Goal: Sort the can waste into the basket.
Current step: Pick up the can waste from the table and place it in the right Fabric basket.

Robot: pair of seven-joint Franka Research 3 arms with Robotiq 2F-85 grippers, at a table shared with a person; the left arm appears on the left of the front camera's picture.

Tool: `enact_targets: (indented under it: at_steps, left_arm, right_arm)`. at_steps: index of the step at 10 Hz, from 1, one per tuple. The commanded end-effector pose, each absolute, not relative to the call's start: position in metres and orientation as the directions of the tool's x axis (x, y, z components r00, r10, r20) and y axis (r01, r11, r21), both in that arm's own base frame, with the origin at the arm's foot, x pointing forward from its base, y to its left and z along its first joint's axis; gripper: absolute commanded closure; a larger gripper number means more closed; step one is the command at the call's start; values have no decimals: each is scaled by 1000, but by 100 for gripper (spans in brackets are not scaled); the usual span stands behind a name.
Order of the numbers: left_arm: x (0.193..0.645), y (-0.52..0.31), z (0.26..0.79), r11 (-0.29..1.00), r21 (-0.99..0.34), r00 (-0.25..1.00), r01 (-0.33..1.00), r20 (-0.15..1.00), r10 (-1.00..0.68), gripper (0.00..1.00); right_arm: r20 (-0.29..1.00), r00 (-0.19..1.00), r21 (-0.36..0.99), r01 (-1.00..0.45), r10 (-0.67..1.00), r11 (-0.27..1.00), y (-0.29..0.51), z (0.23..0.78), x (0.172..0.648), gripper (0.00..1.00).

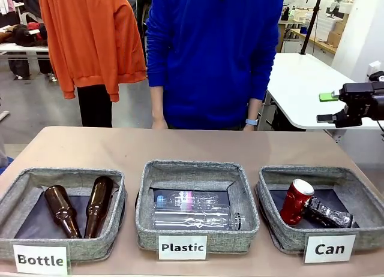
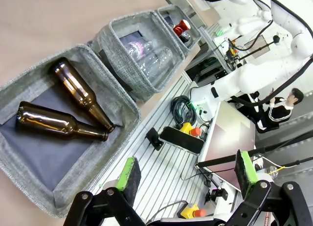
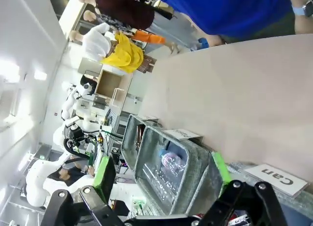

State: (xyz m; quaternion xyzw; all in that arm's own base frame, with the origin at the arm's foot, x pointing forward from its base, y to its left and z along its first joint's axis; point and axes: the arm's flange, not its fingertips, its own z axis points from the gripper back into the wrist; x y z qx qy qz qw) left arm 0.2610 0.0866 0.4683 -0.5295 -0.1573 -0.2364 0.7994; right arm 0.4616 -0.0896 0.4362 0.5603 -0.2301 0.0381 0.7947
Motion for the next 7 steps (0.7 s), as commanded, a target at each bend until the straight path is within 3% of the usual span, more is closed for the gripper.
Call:
enact_targets:
  at_steps: [1,7]
  left_arm:
    - [259,87,470,317,-773,835,550,507,-212,0]
    - [259,87,470,317,-773,835,550,507,-212,0]
  right_arm:
    - [429,885,863,-343,-182,370,-94,439,461,0]
    - [429,885,863,-343,-182,370,-94,439,461,0]
